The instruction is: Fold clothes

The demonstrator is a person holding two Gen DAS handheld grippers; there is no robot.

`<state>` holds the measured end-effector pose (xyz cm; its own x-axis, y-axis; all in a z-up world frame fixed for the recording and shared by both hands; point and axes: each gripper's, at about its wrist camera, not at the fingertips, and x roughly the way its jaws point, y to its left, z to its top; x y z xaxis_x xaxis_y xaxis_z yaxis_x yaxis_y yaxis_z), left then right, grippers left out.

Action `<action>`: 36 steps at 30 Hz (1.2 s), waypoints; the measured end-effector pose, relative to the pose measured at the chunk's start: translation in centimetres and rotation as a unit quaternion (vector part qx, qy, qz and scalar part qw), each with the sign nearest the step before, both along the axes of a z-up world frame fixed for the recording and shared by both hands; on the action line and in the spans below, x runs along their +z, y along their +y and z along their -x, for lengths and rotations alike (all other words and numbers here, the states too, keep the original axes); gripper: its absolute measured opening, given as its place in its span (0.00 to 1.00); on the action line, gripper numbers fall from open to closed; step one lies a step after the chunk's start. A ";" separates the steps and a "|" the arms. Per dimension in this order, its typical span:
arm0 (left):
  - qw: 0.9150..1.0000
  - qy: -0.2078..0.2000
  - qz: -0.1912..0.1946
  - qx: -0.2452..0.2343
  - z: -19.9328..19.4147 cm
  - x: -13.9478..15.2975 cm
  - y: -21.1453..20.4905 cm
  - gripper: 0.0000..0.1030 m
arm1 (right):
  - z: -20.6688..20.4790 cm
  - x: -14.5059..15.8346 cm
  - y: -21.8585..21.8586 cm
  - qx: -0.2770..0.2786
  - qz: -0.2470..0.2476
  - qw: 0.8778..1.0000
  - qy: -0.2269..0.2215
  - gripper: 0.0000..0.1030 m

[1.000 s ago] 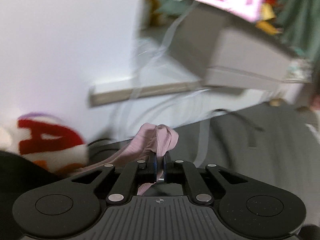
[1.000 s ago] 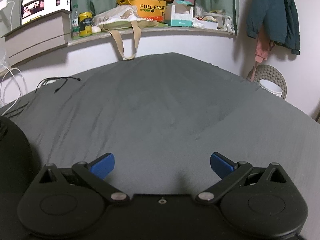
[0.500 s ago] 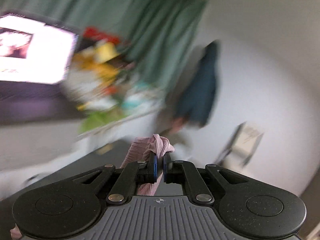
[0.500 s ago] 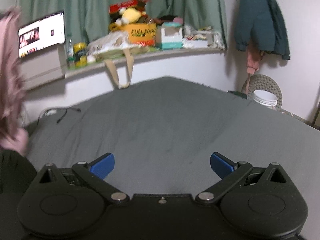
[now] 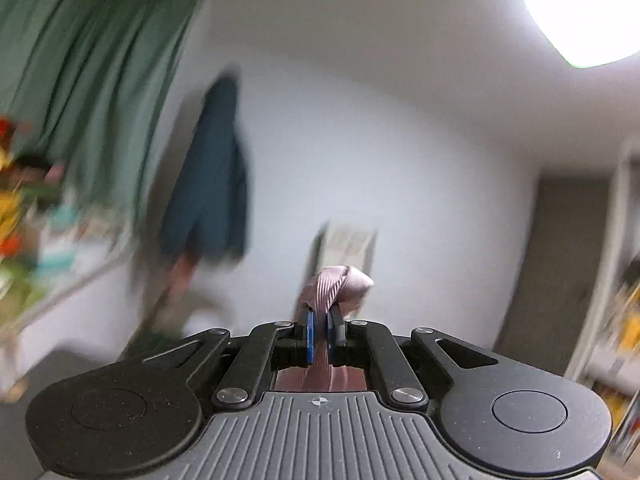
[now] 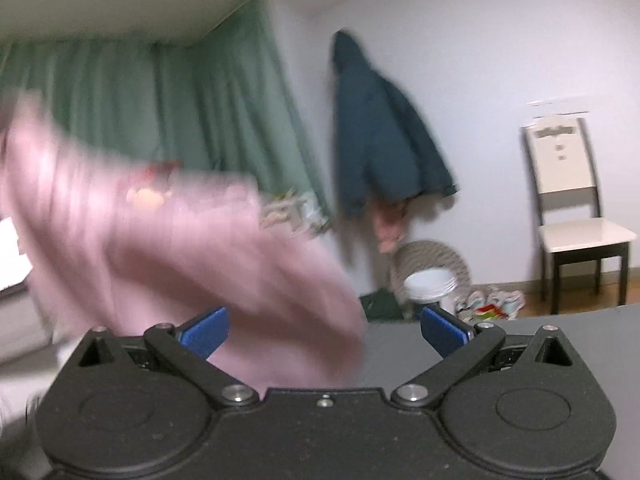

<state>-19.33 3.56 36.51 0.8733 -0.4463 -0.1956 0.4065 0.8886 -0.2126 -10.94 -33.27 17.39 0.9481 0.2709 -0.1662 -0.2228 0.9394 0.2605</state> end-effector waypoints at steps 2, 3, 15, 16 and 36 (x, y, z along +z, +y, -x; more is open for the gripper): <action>0.995 0.083 -0.042 0.024 -1.1 -4.8 0.0 0.05 | -1.0 -1.1 -0.9 0.004 0.015 0.999 0.044 1.00; 0.990 0.119 -0.059 0.040 -1.4 -7.3 0.2 0.05 | -1.4 -1.7 -1.4 0.006 0.022 0.998 0.066 1.00; 0.945 0.310 -0.054 0.089 0.0 -19.6 1.3 0.09 | -6.1 -7.2 4.5 0.136 0.120 0.955 0.233 0.82; 0.943 0.313 -0.077 0.082 -0.1 -20.3 0.4 0.19 | -6.2 -7.4 5.6 0.148 0.135 0.952 0.231 0.80; 0.836 0.343 -0.426 0.039 -5.0 -28.6 -8.7 0.45 | -4.4 -11.5 11.8 0.157 0.290 0.915 0.234 0.41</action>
